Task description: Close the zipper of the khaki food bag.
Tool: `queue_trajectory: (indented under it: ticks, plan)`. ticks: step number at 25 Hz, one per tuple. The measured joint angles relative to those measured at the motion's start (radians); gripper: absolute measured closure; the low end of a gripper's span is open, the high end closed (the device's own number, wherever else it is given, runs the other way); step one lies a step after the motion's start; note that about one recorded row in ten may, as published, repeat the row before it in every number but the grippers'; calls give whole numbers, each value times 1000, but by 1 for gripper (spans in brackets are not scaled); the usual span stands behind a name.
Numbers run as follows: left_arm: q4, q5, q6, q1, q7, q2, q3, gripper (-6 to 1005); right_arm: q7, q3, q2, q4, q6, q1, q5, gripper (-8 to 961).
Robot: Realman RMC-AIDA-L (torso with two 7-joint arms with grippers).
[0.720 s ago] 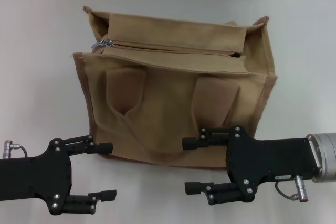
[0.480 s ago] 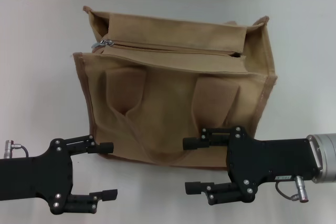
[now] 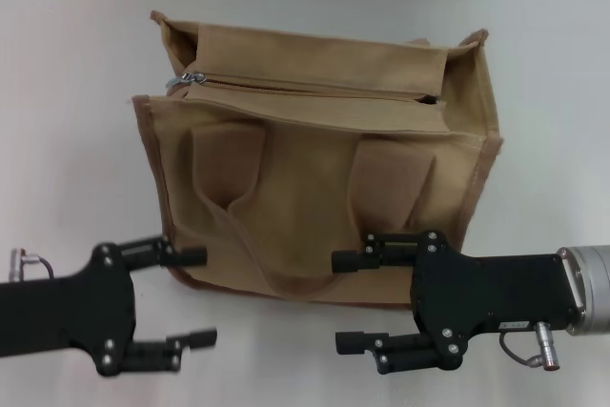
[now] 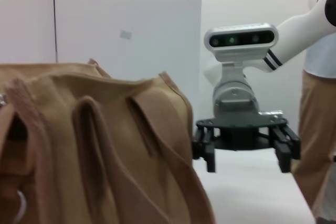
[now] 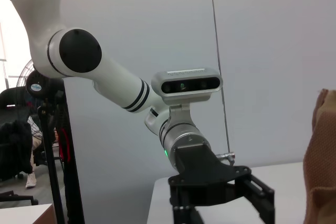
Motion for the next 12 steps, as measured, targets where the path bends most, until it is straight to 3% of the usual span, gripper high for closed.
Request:
queue_trajectory:
  ticks: [1, 2, 6, 7, 10, 12]
  plan:
    - [-13, -2, -1, 1, 20, -5, -57, 227, -3, 0, 3, -2, 3, 0, 2, 232]
    - [-13, -2, -1, 1, 20, -5, -57, 228, -3, 0, 3, -2, 3, 0, 2, 232]
    - [-48, -4, 12, 28, 77, -27, -295, 234, -43, 14, 10, 9, 4, -2, 11, 232]
    - [-48, -4, 12, 28, 77, -27, -295, 235, -43, 14, 10, 9, 4, -2, 11, 232]
    - [-62, -7, 22, 51, 102, -29, -404, 240, -72, 16, 15, 32, 5, -1, 11, 232]
    - [-62, -7, 22, 51, 102, -29, -404, 243, -87, 20, 17, 51, 5, 5, 14, 232]
